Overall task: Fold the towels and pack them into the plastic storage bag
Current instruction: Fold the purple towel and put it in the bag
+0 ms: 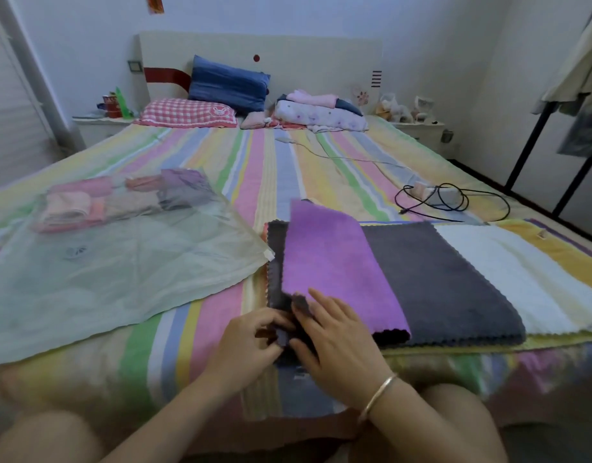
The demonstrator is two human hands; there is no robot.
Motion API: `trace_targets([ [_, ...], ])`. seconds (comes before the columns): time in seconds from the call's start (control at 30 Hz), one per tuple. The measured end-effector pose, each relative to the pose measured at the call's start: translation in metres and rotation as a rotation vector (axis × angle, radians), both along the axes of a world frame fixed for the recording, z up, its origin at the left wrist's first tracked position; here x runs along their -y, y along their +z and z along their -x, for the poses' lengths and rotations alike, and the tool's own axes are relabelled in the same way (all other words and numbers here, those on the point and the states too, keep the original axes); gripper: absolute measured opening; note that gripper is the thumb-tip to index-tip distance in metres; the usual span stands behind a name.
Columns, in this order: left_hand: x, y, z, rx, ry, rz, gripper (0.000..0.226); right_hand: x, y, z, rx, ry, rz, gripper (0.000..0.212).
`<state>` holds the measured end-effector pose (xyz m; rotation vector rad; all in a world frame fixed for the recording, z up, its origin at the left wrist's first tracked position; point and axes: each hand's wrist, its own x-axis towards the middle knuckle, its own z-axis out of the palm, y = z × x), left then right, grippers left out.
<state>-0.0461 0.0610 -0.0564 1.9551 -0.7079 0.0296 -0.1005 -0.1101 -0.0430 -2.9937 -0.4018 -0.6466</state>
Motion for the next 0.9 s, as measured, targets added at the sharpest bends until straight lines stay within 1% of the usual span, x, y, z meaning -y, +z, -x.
trace_targets([
  [0.1, -0.001, -0.003, 0.001, -0.026, -0.002, 0.034, 0.025, -0.01, -0.012, 0.004, -0.047, 0.027, -0.033, 0.056],
  [0.23, -0.002, -0.008, 0.002, 0.007, 0.014, 0.092, 0.015, -0.008, -0.015, 0.006, -0.004, 0.056, -0.038, 0.058],
  [0.3, -0.001, -0.008, 0.0, 0.027, 0.032, 0.116, 0.011, -0.008, -0.017, 0.006, 0.067, 0.068, -0.052, 0.054],
  [0.43, -0.001, -0.008, -0.006, 0.048, 0.075, 0.163, 0.011, -0.01, -0.016, 0.004, 0.272, 0.034, -0.125, 0.034],
  [0.5, -0.003, -0.009, -0.006, 0.048, 0.07, 0.171, 0.013, -0.012, -0.016, 0.005, 0.353, 0.025, -0.141, 0.033],
  [0.57, -0.006, -0.009, -0.004, 0.054, 0.061, 0.178, 0.013, -0.013, -0.016, 0.004, 0.378, 0.036, -0.112, 0.031],
  [0.67, -0.009, -0.006, -0.003, 0.116, 0.057, 0.181, 0.013, -0.014, -0.019, 0.002, 0.365, 0.052, -0.079, 0.025],
  [0.73, -0.008, -0.002, -0.003, 0.149, 0.059, 0.178, 0.011, -0.014, -0.019, -0.001, 0.368, 0.047, -0.084, 0.02],
  [0.8, -0.006, 0.003, -0.007, 0.21, 0.06, 0.13, 0.006, -0.013, -0.014, -0.003, 0.379, 0.045, -0.132, 0.021],
  [0.87, -0.005, 0.009, -0.02, 0.33, 0.045, 0.023, 0.012, -0.008, -0.007, -0.005, 0.389, 0.078, -0.209, 0.022],
  [0.9, -0.005, 0.012, -0.029, 0.357, 0.009, -0.013, 0.017, -0.004, -0.001, -0.006, 0.384, 0.105, -0.238, 0.021],
])
